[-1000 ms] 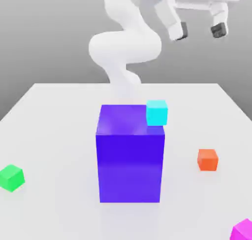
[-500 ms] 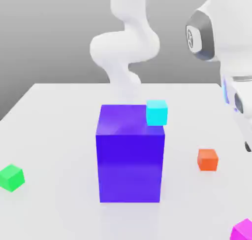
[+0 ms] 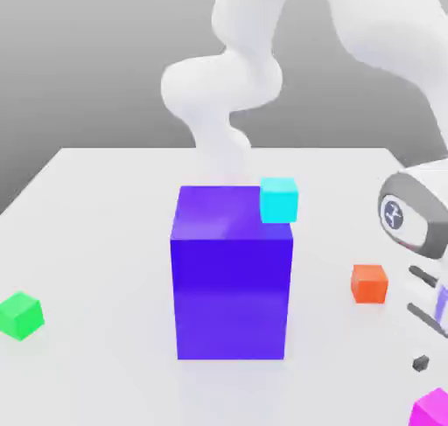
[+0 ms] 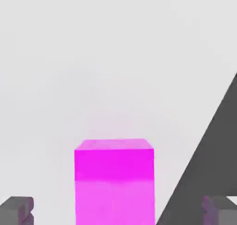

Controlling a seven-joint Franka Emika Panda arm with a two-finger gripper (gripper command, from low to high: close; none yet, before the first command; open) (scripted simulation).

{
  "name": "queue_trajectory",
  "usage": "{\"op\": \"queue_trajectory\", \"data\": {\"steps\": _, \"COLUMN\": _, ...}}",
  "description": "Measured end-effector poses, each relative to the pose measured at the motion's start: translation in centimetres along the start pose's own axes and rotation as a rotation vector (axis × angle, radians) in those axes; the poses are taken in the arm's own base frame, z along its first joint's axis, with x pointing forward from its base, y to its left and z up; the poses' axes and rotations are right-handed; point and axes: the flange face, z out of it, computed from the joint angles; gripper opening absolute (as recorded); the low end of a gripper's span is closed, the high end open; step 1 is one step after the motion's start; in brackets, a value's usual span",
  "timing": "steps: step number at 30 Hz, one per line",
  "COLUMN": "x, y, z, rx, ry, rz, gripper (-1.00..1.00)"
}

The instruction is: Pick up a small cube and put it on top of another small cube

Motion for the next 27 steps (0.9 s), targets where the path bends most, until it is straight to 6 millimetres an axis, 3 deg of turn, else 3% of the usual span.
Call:
{"op": "queue_trajectory", "data": {"steps": 6, "x": 0.0, "y": 0.0, "z": 0.7, "rx": 0.002, "ry": -0.002, "rz": 0.0, "gripper": -1.0}}
{"op": "queue_trajectory", "data": {"steps": 8, "x": 0.0, "y": 0.0, "z": -0.9, "rx": 0.001, "ry": -0.002, "rz": -0.003, "gripper": -1.0}}
{"op": "queue_trajectory", "data": {"steps": 10, "x": 0.0, "y": 0.0, "z": -3.7, "rx": 0.001, "ry": -0.002, "rz": -0.003, "gripper": -1.0}}
{"op": "queue_trajectory", "data": {"steps": 11, "x": -0.9, "y": 0.6, "z": -5.0, "rx": 0.0, "ry": -0.004, "rz": 0.006, "gripper": -1.0}}
{"op": "queue_trajectory", "data": {"steps": 15, "x": -9.8, "y": 5.7, "z": -6.8, "rx": -0.017, "ry": -0.018, "rz": 0.086, "gripper": -1.0}}
{"op": "queue_trajectory", "data": {"steps": 19, "x": -19.4, "y": 8.6, "z": -8.1, "rx": -0.024, "ry": -0.03, "rz": 0.169, "gripper": -1.0}}
{"op": "queue_trajectory", "data": {"steps": 23, "x": -29.7, "y": 9.3, "z": -9.1, "rx": -0.024, "ry": -0.037, "rz": 0.259, "gripper": -1.0}}
{"op": "queue_trajectory", "data": {"steps": 27, "x": -40.7, "y": 7.6, "z": -9.9, "rx": -0.017, "ry": -0.035, "rz": 0.362, "gripper": -1.0}}
